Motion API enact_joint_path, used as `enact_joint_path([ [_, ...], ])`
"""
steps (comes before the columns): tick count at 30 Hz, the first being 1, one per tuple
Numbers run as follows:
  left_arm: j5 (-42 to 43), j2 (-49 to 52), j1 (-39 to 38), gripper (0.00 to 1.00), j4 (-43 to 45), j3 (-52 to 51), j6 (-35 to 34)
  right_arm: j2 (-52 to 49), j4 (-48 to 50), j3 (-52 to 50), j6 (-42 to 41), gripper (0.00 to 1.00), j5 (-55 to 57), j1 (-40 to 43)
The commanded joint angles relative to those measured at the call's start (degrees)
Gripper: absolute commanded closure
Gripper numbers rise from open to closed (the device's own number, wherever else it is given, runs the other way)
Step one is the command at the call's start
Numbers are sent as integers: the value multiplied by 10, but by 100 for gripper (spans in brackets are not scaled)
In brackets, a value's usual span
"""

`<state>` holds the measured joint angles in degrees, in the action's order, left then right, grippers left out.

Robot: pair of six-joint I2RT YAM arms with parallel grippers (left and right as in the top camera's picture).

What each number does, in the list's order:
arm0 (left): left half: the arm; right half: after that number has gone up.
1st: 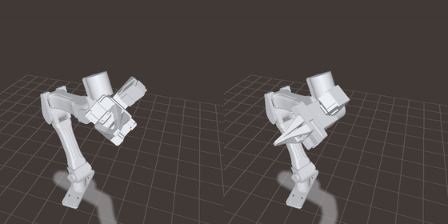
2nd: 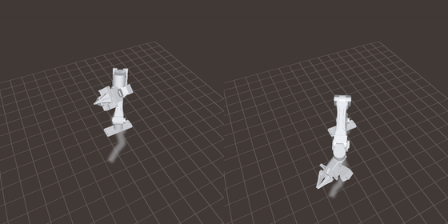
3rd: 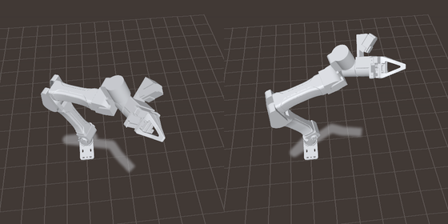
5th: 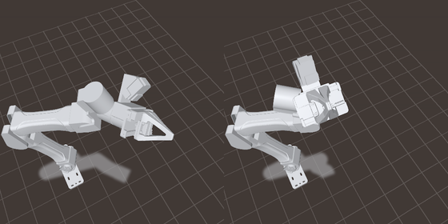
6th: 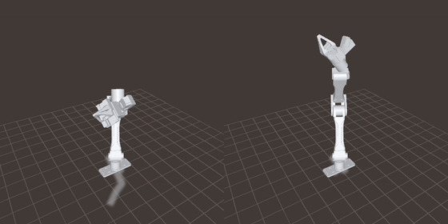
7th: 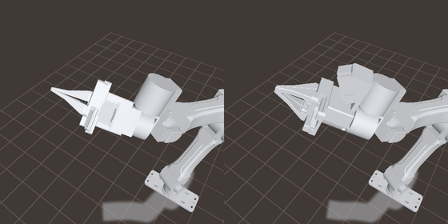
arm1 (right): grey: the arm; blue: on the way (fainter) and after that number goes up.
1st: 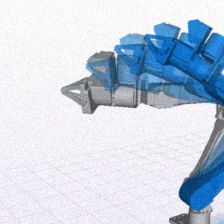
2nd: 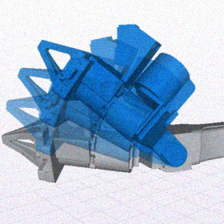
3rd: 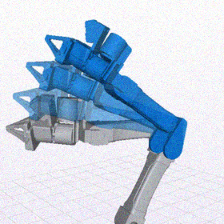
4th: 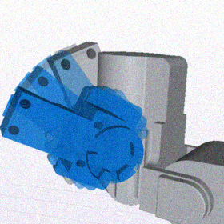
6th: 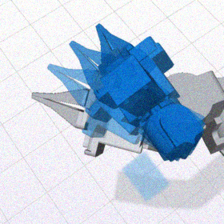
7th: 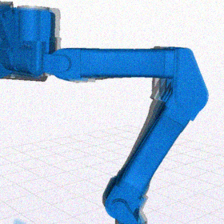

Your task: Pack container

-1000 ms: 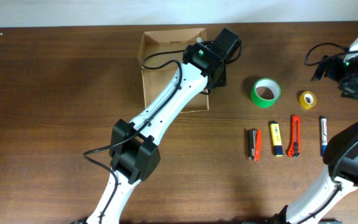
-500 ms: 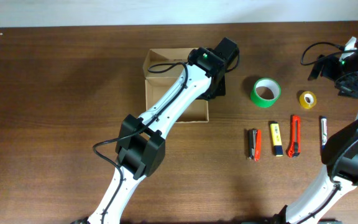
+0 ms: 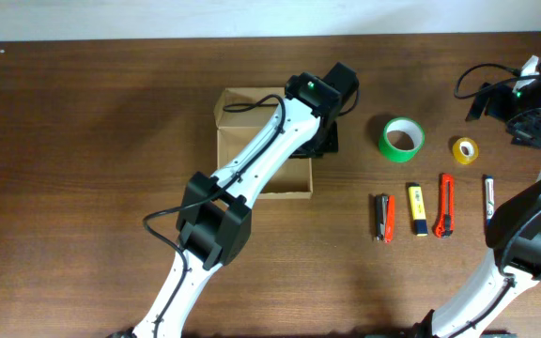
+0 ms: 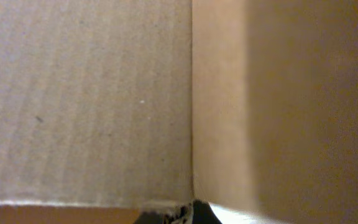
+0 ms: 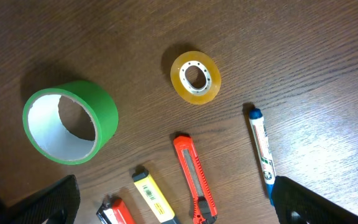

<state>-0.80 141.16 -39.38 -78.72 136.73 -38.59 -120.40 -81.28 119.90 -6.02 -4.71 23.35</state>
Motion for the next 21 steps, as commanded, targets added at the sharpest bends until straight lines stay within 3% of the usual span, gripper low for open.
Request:
enact_joint_path([
  [1, 11, 18, -2, 98, -8, 2, 12, 4, -2, 9, -4, 1, 9, -5],
  [8, 12, 19, -2, 89, -12, 2, 22, 4, -2, 9, -4, 1, 9, -5],
  [12, 10, 19, -2, 67, -3, 2, 35, 4, -2, 9, -4, 1, 9, -5],
  [14, 4, 19, -2, 49, 3, 3, 40, 4, -2, 9, -4, 1, 9, -5],
  [21, -40, 19, -2, 45, -2, 73, 62, 4, -2, 9, -4, 1, 9, -5],
])
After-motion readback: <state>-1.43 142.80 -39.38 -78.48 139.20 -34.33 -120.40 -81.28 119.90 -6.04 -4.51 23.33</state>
